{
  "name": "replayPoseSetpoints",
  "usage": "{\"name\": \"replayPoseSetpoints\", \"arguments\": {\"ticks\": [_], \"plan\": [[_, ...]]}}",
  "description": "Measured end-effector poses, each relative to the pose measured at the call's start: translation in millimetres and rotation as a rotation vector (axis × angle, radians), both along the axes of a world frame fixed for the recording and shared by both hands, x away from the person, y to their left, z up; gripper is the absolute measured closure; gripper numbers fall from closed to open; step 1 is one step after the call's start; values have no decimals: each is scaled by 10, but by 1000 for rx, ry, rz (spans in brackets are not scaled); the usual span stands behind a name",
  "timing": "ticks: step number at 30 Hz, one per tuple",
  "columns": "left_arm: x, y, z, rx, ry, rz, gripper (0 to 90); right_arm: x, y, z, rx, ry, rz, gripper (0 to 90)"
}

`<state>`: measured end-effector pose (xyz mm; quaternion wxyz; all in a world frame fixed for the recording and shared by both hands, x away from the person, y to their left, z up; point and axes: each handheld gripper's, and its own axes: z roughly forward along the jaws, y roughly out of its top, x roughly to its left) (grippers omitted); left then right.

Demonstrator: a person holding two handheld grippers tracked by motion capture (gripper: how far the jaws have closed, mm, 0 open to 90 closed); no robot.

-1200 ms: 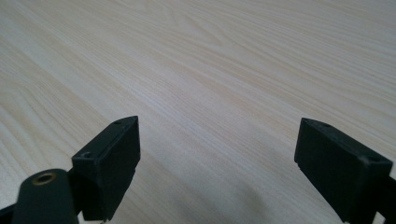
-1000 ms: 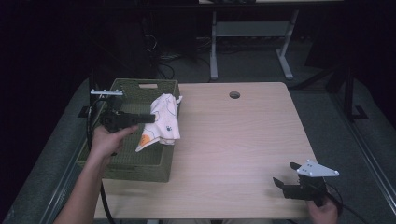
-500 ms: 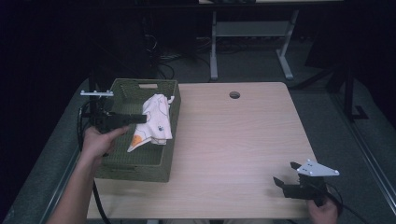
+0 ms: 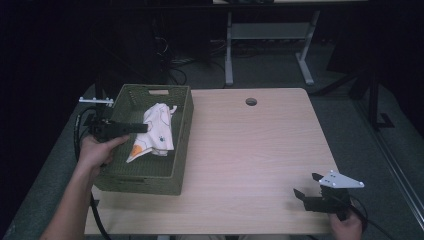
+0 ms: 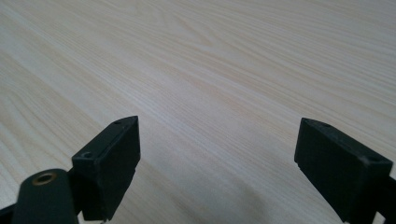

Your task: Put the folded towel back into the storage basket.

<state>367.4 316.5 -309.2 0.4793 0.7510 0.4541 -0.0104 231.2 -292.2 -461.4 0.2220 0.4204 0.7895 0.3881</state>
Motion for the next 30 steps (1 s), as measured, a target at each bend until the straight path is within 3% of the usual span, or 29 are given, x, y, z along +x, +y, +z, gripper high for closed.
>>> {"name": "replayPoseSetpoints", "arguments": {"ticks": [9,12,20,21,22,25,30], "plan": [[92,95,-93,77,23,-9,816,-6,-27,-5,9,0,-13,139],[137,87,-135,131,31,-35,814,-4,-33,-8,9,1,-17,139],[245,71,-227,179,41,-104,783,7,-66,-12,20,2,-30,139],[288,48,-252,281,2,-72,686,17,-63,-19,20,4,-30,139],[322,51,-270,337,6,-46,610,22,-58,-21,19,9,-28,139],[346,57,-303,330,29,-46,604,27,-38,-27,12,16,-26,139],[267,22,-285,322,12,-55,594,34,-9,-17,11,13,-14,139]]}}
